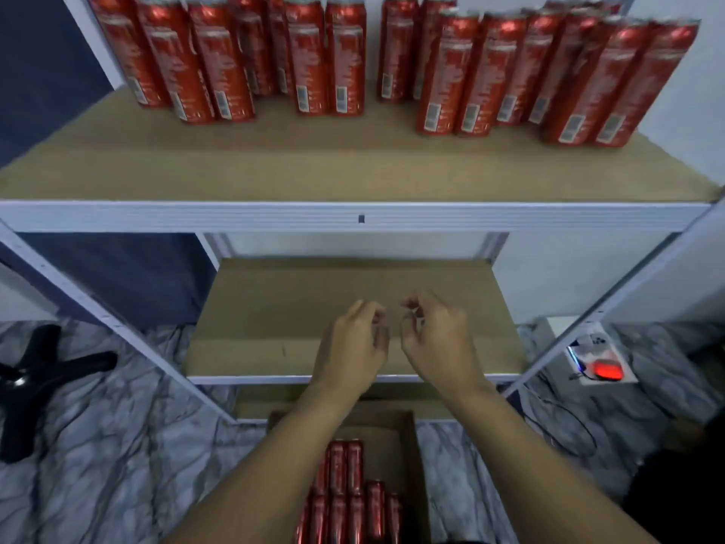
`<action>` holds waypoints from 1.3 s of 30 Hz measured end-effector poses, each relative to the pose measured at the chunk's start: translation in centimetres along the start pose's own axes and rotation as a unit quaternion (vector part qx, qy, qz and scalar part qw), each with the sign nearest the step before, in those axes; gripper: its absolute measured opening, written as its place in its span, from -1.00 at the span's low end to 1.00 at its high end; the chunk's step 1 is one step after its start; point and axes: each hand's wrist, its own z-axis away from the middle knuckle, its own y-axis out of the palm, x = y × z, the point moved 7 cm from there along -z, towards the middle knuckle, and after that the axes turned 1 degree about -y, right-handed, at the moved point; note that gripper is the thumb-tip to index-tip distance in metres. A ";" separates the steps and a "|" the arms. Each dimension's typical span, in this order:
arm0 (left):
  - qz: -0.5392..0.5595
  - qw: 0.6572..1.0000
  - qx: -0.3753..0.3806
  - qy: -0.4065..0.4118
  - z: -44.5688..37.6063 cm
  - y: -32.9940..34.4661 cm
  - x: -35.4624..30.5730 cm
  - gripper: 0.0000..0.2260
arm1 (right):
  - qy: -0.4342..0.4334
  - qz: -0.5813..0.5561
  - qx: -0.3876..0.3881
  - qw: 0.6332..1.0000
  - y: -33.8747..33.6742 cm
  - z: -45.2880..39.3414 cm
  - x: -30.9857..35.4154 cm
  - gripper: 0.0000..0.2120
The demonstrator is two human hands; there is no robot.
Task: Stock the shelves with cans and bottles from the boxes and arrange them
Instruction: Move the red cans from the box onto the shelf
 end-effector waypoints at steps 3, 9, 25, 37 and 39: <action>-0.013 0.993 0.101 -0.061 3.7 8.7 6.1 -0.84 | 0.097 0.028 0.112 0.988 7.2 5.6 -7.6 -0.79; -0.050 0.950 0.263 -0.159 12.6 26.0 22.6 -0.75 | 0.201 0.112 0.358 0.905 22.8 18.1 -21.8 -0.70; -0.076 0.875 0.453 -0.155 31.0 52.6 43.2 -0.50 | 0.305 0.060 0.530 0.789 45.9 43.7 -44.1 -0.66; -0.064 0.884 0.435 -0.162 37.1 53.7 42.4 -0.45 | 0.415 -0.048 0.344 0.841 44.8 50.2 -45.4 -0.58; -0.020 0.898 0.394 -0.193 38.0 53.3 41.7 -0.43 | 0.413 -0.060 0.321 0.850 44.4 50.2 -44.8 -0.54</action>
